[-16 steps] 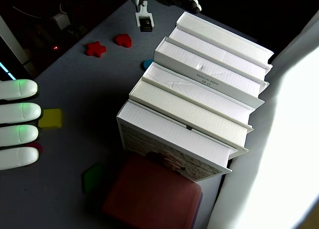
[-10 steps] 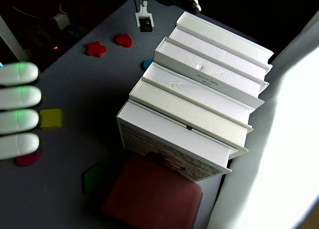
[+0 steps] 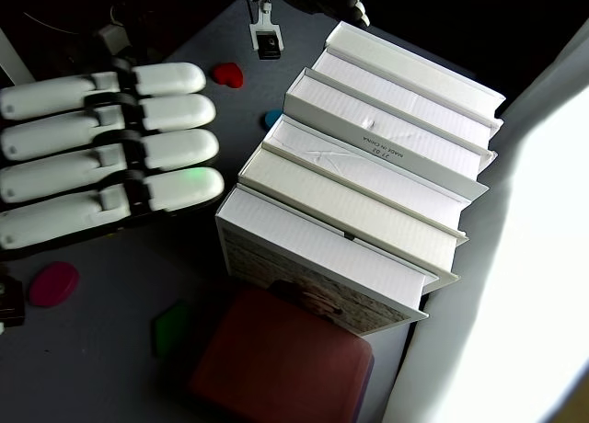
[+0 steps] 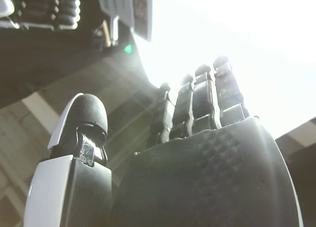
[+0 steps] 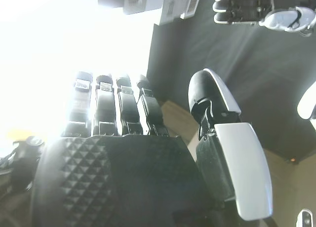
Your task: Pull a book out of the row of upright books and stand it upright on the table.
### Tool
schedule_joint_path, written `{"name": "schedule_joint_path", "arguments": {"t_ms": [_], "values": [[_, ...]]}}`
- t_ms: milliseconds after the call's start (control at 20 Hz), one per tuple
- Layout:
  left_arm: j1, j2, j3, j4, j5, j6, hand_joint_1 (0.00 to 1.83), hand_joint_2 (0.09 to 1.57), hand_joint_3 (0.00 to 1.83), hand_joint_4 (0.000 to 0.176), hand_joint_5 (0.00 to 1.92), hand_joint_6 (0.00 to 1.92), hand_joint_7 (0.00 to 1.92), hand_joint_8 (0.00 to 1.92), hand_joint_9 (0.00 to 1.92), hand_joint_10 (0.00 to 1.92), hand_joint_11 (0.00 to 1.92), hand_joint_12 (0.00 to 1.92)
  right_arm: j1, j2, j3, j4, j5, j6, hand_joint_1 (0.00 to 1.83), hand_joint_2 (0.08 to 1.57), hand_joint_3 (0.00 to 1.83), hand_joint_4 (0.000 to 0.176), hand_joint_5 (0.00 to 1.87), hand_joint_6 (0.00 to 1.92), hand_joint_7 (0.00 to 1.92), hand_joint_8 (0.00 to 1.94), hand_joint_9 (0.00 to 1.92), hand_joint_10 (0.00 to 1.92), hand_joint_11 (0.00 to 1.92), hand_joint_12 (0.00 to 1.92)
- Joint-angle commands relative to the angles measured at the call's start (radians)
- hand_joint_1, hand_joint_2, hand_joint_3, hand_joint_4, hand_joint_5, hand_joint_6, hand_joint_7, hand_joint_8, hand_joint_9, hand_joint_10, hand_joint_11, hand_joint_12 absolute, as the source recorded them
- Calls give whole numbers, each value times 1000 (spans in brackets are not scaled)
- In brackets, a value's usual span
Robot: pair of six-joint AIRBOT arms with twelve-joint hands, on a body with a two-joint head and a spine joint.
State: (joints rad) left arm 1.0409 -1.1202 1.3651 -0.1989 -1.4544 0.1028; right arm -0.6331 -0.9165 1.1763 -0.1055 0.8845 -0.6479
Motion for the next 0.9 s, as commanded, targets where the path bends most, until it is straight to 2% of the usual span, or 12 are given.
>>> {"name": "schedule_joint_path", "arguments": {"t_ms": [0, 50, 100, 250, 300, 400, 550, 650, 700, 750, 800, 850], "values": [[-3, -5, 7, -16, -124, -10, 335, 1377, 0, 41, 88, 2, 0, 0, 0, 0, 0, 89, 28, -9, 12, 19, 80, 4, 332, 1394, 0, 7, 124, 46, 0, 0, 0, 0, 0, 0], [-2, -5, 7, -16, -124, -10, 335, 1377, 0, 41, 88, 2, 0, 0, 0, 0, 0, 89, 42, -21, 21, 15, 62, 4, 332, 1394, 0, 7, 124, 46, 0, 0, 0, 0, 0, 0], [1, -6, 7, -18, -126, -11, 361, 1372, 0, 44, 105, 5, 0, 0, 0, 0, 0, 82, 64, -40, 36, 6, 37, 4, 350, 1390, 0, 0, 168, 60, 0, 0, 0, 0, 0, 0], [7, -12, 10, -22, -127, -15, 356, 1371, 0, 49, 115, 2, 0, 0, 0, 0, 0, 161, 107, -79, 67, -6, -24, -3, 284, 1379, 0, 0, 172, 56, 0, 0, 0, 0, 0, 0], [7, -13, 10, -22, -127, -16, 358, 1375, 2, 41, 123, 5, 0, 0, 0, 0, 0, 172, 115, -88, 74, -6, -40, -8, 284, 1369, 0, 0, 206, 66, 0, 0, 0, 0, 0, 0], [7, -14, 10, -23, -129, -16, 356, 1373, 1, 44, 123, 1, 0, 0, 0, 0, 0, 141, 131, -110, 91, -6, -73, -12, 273, 1366, 0, 0, 252, 81, 0, 0, 0, 0, 0, 0], [11, -16, 10, -26, -130, -19, 360, 1376, 0, 35, 140, 4, 0, 0, 0, 0, 0, 84, 145, -133, 108, -7, -108, -16, 222, 1358, 0, 0, 355, 126, 0, 0, 0, 0, 0, 0], [12, -17, 10, -28, -133, -20, 371, 1376, 0, 28, 154, 3, 1, 0, 0, 0, 0, 113, 145, -136, 109, -8, -114, -18, 191, 1361, 0, 0, 541, 207, 0, 0, 0, 0, 0, 0], [14, -17, 10, -29, -136, -21, 374, 1376, 0, 28, 156, 3, 0, 0, 0, 0, 0, 119, 145, -132, 100, -16, -110, -18, 197, 1364, 0, 0, 601, 297, 16, 0, 0, 0, 0, 0], [15, -16, 10, -31, -138, -22, 374, 1380, 2, 22, 156, 2, 0, 0, 0, 0, 0, 121, 145, -124, 89, -23, -97, -18, 219, 1358, 0, 0, 626, 589, 59, 3, 0, 0, 0, 0], [16, -16, 10, -31, -139, -22, 374, 1381, 2, 21, 159, 3, 0, 0, 0, 0, 0, 122, 145, -111, 71, -32, -73, -18, 180, 1355, 0, 0, 596, 760, 78, 4, 0, 0, 0, 0], [16, -16, 9, -32, -139, -23, 362, 1378, 1, 28, 156, 1, 0, 0, 0, 0, 0, 116, 145, -96, 49, -42, -48, -18, 176, 1364, 4, 0, 603, 801, 126, 22, 0, 0, 0, 0]]}}
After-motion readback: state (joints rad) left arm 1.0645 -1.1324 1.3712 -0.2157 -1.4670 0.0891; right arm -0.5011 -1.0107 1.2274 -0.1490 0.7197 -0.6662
